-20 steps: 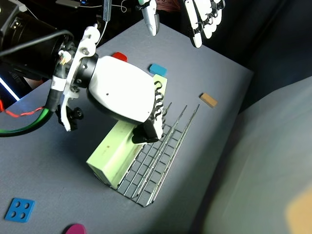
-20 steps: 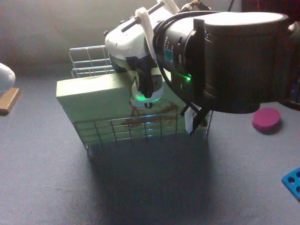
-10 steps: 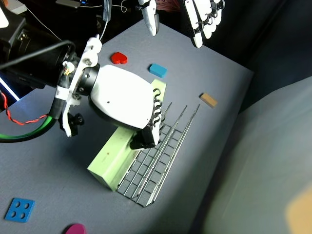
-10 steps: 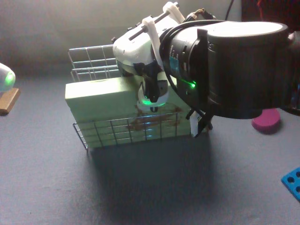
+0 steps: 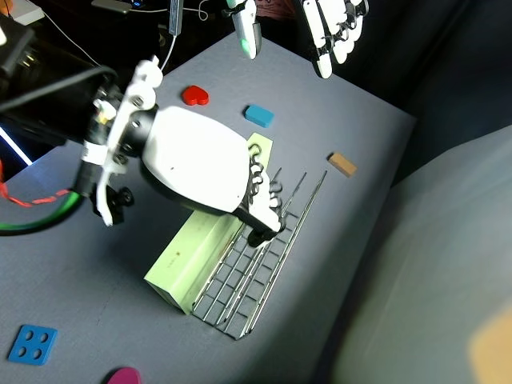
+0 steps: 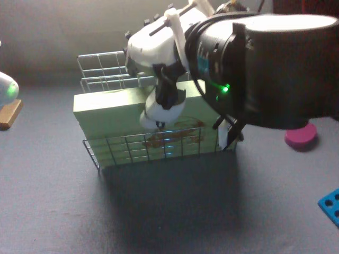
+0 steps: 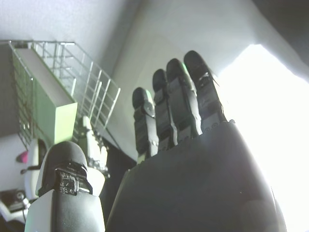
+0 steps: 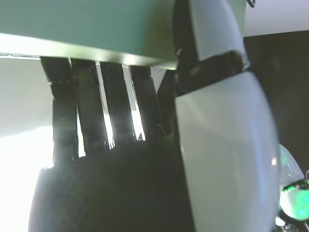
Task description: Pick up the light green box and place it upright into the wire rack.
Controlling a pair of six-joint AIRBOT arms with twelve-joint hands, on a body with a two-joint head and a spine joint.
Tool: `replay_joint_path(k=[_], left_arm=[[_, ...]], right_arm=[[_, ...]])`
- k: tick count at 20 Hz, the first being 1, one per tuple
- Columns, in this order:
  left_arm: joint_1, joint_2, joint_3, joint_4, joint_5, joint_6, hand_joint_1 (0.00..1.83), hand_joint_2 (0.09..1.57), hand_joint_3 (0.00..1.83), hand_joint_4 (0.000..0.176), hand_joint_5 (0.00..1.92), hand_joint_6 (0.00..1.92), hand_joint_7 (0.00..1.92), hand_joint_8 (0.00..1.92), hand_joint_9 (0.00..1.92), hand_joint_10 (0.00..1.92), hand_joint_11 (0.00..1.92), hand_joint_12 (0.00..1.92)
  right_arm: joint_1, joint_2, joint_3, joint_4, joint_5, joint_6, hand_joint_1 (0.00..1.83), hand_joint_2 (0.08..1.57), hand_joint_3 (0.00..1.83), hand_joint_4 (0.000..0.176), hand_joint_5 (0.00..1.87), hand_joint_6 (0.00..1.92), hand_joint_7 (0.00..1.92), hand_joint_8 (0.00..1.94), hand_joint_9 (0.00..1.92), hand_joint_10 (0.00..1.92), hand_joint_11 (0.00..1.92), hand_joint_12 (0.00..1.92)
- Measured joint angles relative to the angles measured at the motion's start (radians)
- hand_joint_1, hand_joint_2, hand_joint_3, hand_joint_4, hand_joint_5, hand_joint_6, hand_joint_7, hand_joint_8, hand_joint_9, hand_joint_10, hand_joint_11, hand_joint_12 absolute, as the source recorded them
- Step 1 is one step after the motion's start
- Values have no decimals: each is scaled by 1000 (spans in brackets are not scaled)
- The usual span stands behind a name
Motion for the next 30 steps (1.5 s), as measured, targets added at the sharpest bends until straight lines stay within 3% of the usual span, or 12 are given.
replay_joint_path(k=[6,13,15,16,17,18,19,20,24,25,26,30], left_arm=[[0,0,-6,-3,-1,0,184,1189,1,94,284,0,275,1,252,1,0,562],[-27,0,-43,-33,6,7,190,1191,1,94,298,4,296,6,272,6,0,578],[-45,0,-55,-37,1,17,268,1198,0,40,483,7,645,32,670,80,225,954],[-51,0,-57,-38,2,23,268,1198,0,40,483,7,645,32,670,80,225,954],[-51,0,-61,-35,3,24,313,1205,0,4,626,21,779,59,789,133,328,1061],[-59,0,-65,-43,10,23,383,1206,0,0,809,73,876,181,807,483,444,1203],[-66,0,-68,-47,13,25,518,1216,2,0,591,1514,745,1652,735,1774,655,1831],[-76,0,-68,-47,15,29,537,1220,2,0,645,1840,829,1867,854,1892,773,1903],[-87,0,-80,-48,11,34,603,1270,3,0,1126,1921,1229,1921,1221,1921,1183,1921],[-87,0,-86,-54,16,34,624,1280,3,0,1141,1921,1248,1921,1247,1921,1208,1921],[-87,0,-90,-54,16,35,645,1297,6,0,1138,1921,1250,1921,1263,1921,1242,1921],[-87,0,-91,-56,13,48,709,1307,0,0,1139,1921,1280,1921,1343,1921,1345,1921]], right_arm=[[71,111,-109,40,-24,-7,764,847,0,3,349,0,361,0,322,0,0,978],[160,361,-411,71,-59,-55,732,859,6,0,389,7,397,9,368,14,36,1066],[169,418,-471,56,-75,-68,740,975,8,0,752,112,881,178,699,1124,622,1569],[169,439,-494,64,-84,-72,740,975,8,0,752,112,881,178,699,1124,622,1569],[169,459,-514,72,-95,-74,750,1032,0,0,790,472,831,764,807,1591,864,1817],[169,494,-544,76,-106,-74,768,1085,3,0,661,1170,741,1419,984,1855,1174,1900],[169,530,-574,73,-110,-75,775,1156,9,0,639,1868,911,1920,1228,1918,1582,1920],[166,566,-608,66,-117,-75,775,1186,10,0,767,1910,1073,1937,1337,1920,1679,1921],[126,647,-686,76,-132,-43,680,1381,0,0,1216,1921,1489,1941,1694,1921,1857,1921],[109,658,-695,69,-129,-24,664,1415,0,136,1243,1921,1487,1941,1691,1921,1856,1921],[95,662,-697,51,-129,-5,671,1429,0,168,1250,1921,1485,1941,1687,1921,1861,1921],[27,684,-721,-101,-117,138,689,1433,0,176,1240,1921,1481,1941,1662,1921,1852,1921]])
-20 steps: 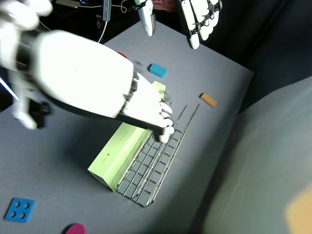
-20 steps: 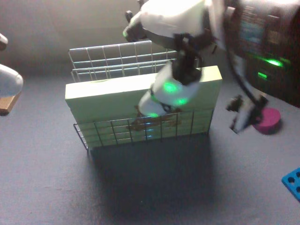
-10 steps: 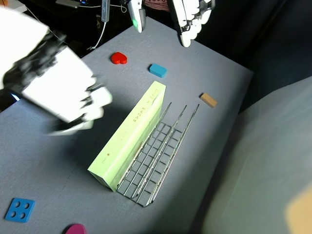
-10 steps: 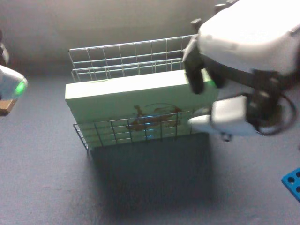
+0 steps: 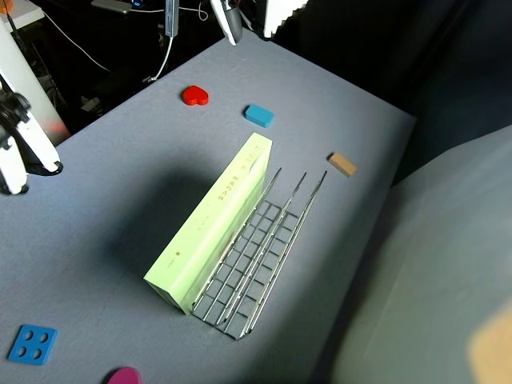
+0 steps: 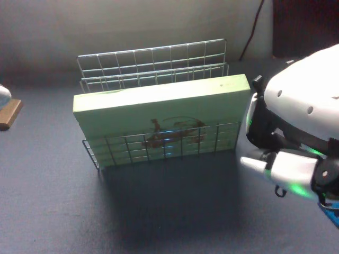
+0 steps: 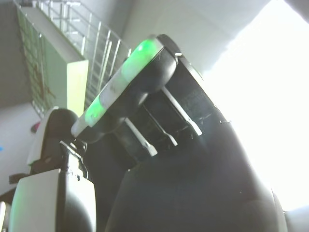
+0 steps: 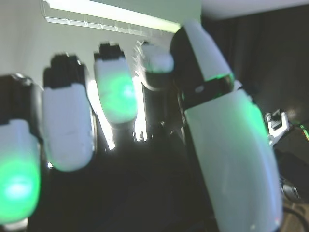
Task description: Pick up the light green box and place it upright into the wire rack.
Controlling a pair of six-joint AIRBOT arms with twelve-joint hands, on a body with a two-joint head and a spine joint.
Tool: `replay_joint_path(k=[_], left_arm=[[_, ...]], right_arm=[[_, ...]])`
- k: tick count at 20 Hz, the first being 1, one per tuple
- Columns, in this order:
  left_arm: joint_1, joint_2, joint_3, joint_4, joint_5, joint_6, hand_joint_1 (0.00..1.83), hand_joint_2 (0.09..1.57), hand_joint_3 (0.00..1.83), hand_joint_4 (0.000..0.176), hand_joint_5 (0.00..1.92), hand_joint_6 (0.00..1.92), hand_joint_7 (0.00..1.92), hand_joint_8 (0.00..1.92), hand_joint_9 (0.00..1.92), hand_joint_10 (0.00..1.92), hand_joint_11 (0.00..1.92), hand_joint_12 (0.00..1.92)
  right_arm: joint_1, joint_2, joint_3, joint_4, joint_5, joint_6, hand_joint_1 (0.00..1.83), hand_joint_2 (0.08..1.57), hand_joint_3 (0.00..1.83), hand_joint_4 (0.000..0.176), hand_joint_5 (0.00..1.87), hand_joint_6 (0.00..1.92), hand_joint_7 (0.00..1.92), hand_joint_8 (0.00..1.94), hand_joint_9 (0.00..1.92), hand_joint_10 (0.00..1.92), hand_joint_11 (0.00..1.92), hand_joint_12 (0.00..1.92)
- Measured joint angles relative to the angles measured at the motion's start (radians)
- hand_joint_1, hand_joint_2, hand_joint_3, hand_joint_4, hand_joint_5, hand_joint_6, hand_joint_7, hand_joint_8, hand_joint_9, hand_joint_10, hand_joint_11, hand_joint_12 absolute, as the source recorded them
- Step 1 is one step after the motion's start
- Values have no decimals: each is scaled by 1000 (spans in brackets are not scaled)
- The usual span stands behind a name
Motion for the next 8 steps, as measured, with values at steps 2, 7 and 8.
replay_joint_path(k=[2,7,8], left_arm=[[0,0,0,-9,0,12,728,1301,0,0,1142,1921,1296,1921,1365,1921,1358,1921],[-6,2,4,-8,1,10,738,1298,0,0,1147,1921,1304,1921,1363,1921,1362,1921],[-10,6,4,-9,3,7,739,1298,0,0,1147,1921,1304,1921,1362,1921,1362,1921]], right_arm=[[0,22,-12,-24,17,45,693,1433,0,176,1233,1921,1480,1941,1657,1921,1841,1921],[-30,32,-15,-12,-8,92,694,1442,2,176,1189,1921,1443,1941,1620,1921,1833,1921],[-30,34,-15,-11,-12,97,695,1442,2,176,1185,1921,1441,1941,1618,1921,1832,1921]])
